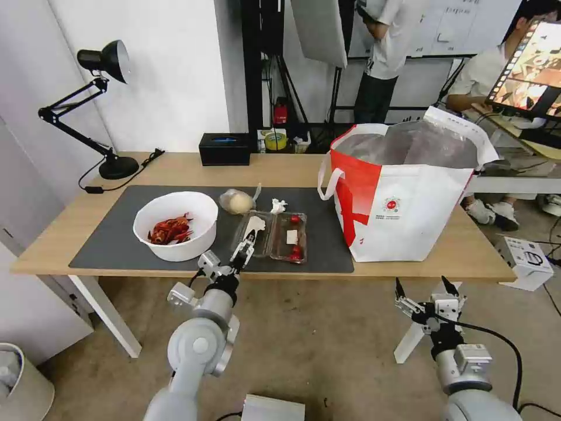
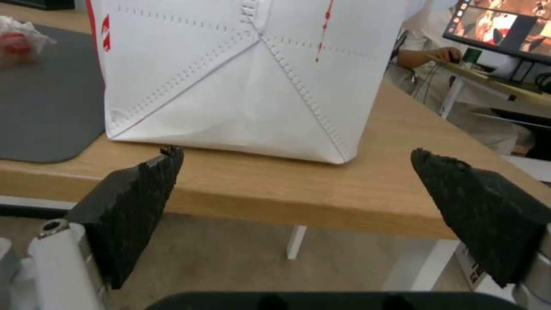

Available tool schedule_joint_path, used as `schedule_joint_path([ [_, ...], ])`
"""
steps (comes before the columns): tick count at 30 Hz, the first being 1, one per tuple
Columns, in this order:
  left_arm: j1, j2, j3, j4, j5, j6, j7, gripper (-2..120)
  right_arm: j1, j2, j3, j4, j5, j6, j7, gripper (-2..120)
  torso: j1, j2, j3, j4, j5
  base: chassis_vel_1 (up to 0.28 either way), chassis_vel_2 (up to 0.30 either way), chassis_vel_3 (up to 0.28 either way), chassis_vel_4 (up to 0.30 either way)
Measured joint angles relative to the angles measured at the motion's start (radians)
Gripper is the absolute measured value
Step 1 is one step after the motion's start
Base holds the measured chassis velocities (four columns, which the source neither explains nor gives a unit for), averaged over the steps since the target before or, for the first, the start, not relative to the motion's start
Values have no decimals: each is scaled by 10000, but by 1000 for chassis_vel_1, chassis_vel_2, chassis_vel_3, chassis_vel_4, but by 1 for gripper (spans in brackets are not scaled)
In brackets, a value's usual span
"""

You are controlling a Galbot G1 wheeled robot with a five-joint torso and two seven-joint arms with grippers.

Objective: Pick up the trash from the table and place it into the takeout bag.

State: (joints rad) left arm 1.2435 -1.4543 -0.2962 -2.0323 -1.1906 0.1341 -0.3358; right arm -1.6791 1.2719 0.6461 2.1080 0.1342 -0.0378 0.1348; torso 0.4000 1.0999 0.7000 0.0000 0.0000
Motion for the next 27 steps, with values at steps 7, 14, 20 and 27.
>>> schedule_joint_path([
  [7,-185,-15,236,-7,417,0,255,100,-35,-1,18,12,-3,24,-4,100,0,0,0,0,1,0,0,0,0],
  [14,-453,132,574,127,1384,33,825,100,-67,-16,20,87,-21,28,-13,100,0,0,0,0,-1,0,0,0,0],
  [20,-485,284,751,265,1987,115,1253,91,-91,5,3,145,-26,31,-30,100,0,0,0,0,0,0,0,0,0],
  [27,-362,355,854,135,2348,134,1663,72,-98,28,-23,163,-36,40,-36,100,0,0,-1,0,0,0,0,0,0],
])
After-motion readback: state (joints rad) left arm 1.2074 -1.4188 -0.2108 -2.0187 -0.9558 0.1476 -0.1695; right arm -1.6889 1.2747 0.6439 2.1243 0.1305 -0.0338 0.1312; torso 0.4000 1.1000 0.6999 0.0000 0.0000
